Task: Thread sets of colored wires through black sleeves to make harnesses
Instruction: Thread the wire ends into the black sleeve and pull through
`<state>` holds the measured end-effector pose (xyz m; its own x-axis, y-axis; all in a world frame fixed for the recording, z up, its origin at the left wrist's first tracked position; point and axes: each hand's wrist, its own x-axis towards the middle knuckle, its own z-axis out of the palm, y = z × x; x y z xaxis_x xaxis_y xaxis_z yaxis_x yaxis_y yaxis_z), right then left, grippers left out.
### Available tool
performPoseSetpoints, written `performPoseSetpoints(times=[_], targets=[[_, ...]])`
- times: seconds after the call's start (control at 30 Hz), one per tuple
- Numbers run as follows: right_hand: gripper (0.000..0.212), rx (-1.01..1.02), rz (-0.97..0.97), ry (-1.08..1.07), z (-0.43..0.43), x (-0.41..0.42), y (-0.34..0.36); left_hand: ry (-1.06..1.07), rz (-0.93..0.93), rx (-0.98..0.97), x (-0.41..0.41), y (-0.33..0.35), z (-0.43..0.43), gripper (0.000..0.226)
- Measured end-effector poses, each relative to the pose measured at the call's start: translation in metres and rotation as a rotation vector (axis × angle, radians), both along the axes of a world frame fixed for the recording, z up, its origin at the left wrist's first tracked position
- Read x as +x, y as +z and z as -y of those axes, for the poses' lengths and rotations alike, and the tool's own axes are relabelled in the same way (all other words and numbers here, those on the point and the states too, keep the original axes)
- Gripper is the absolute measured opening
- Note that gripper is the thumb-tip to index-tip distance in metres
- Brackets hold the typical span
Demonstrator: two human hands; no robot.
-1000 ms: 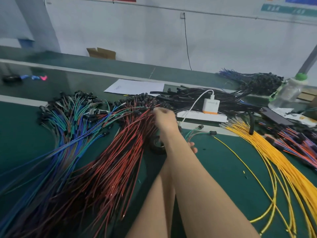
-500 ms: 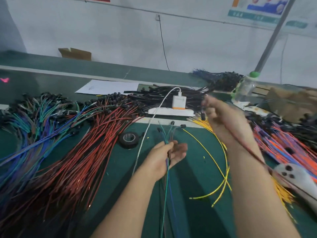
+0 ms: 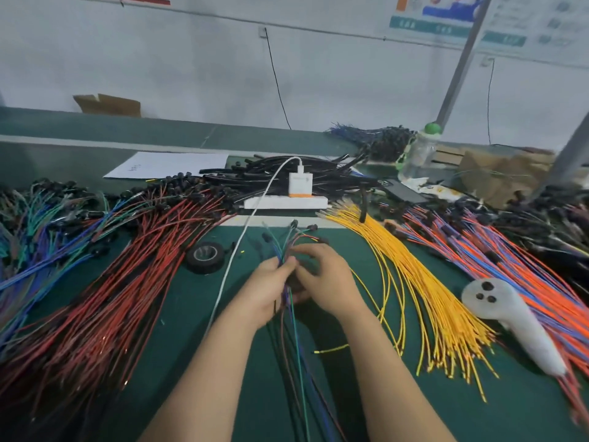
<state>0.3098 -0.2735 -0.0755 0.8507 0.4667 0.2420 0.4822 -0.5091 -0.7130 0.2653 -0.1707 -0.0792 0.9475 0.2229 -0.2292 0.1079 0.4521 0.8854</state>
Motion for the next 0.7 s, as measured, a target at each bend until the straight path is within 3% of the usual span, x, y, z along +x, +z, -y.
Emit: performPoseSetpoints(times=[0.1,0.2,0.33,0.43,0.7], targets=[[0.049,-0.157,-0.026,-0.200,0.011,0.011,-0.004,0.048,-0.028,0.217,0.001,-0.002,0.002,0.019],[0.045,-0.171,-0.045,-0.483,0.026,0.022,0.001,0.181,-0.043,0.192,0.004,-0.004,-0.004,0.021],[0.037,-0.470,-0.107,-0.605,0.034,0.026,-0.005,0.183,0.044,-0.482,0.003,-0.004,-0.024,0.026],[0.029,-0.515,-0.076,-0.588,0.025,0.026,-0.010,0.122,0.095,-0.687,0.000,-0.003,-0.029,0.029],[0.032,-0.532,-0.042,-0.612,0.023,0.025,-0.011,0.179,0.036,-0.498,0.003,-0.006,-0.017,0.023]])
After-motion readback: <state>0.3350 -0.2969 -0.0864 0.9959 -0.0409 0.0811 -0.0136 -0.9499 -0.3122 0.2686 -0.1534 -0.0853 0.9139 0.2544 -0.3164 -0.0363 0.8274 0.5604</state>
